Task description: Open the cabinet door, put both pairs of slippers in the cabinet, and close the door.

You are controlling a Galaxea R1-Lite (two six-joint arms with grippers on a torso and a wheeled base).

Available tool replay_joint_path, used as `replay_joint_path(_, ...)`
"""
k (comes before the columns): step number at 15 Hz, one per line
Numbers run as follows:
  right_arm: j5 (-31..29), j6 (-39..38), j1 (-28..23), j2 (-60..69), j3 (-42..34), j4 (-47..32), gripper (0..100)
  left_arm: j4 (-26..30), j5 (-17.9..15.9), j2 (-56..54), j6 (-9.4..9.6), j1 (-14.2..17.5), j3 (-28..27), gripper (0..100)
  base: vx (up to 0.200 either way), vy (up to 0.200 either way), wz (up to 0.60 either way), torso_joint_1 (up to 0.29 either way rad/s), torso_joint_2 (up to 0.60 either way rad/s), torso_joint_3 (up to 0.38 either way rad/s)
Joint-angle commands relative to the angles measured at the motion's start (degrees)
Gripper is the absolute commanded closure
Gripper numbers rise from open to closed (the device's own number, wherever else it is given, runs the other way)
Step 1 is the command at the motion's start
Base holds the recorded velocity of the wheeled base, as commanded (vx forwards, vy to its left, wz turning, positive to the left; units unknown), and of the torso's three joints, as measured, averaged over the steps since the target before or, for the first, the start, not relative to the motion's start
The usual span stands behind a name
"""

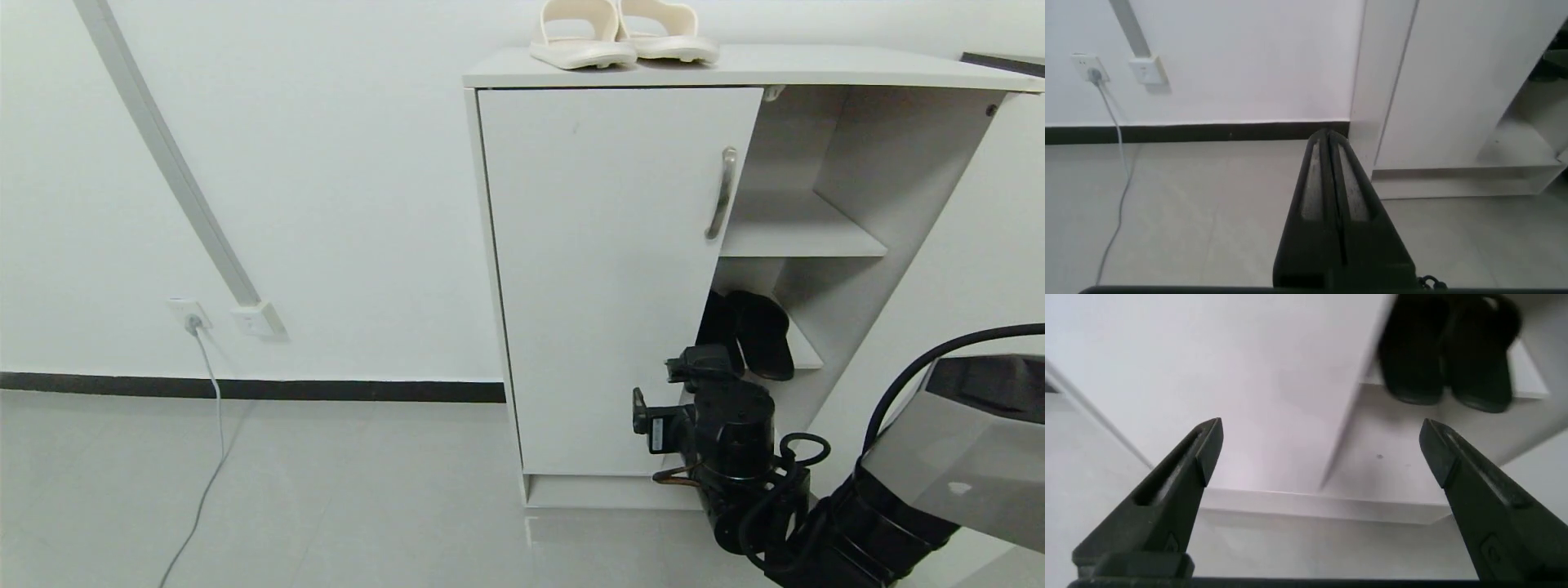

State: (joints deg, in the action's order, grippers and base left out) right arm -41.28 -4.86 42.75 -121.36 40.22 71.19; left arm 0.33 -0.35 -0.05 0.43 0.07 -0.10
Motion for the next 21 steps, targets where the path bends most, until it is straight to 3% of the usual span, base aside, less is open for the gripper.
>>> replay_joint_path(1, 0.14, 0.82, 0.05, -0.02, -1.81, 2.02, 0, 0.02, 0.0, 0.05, 0.01, 0.01, 0.01, 100, 0.0, 0.0, 0.0, 0.0, 0.0, 0.0)
replay_joint_path(16, 0.5, 4.07, 0.05, -1.51, -3.39, 4.3, 0, 0.02, 0.0, 0.05, 0.19, 0.01, 0.01, 100, 0.0, 0.0, 0.0, 0.0, 0.0, 0.0)
replay_joint_path(21, 0.5, 4.78, 0.05, -1.51, -3.39, 5.71, 0, 0.02, 0.0, 0.05, 0.1, 0.01, 0.01, 100, 0.0, 0.0, 0.0, 0.014, -0.25, -0.279)
